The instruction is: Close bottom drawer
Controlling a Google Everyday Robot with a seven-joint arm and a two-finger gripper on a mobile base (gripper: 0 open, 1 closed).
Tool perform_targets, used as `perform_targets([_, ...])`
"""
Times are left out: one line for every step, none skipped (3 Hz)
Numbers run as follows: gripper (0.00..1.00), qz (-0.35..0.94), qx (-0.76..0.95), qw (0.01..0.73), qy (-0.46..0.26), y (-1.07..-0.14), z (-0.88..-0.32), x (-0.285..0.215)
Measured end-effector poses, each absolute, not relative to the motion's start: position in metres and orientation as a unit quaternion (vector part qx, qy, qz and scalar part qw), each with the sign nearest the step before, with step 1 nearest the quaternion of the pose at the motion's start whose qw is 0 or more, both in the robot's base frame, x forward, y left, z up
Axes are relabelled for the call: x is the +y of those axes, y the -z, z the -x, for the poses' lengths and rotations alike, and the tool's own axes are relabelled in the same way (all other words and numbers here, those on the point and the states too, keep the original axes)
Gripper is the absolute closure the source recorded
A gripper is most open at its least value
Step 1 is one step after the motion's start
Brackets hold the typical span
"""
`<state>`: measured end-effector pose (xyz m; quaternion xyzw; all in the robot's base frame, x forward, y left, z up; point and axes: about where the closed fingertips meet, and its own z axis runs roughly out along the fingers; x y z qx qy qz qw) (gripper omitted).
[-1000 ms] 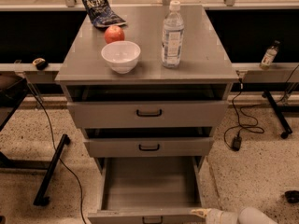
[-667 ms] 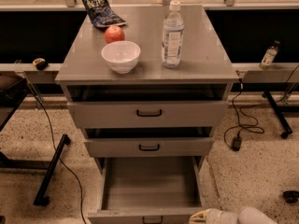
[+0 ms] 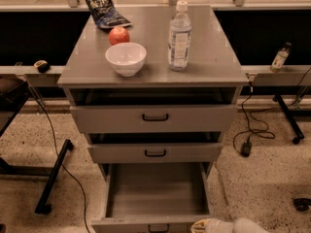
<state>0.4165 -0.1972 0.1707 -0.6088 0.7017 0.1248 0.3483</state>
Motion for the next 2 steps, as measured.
perform_targets([1.0,0.596,0.718,0.339,-0.121,-0.144,-0.424,-0.196])
perform_targets([1.0,0.578,0.722,0.358,-0.128,-0.135,-0.436,-0.191])
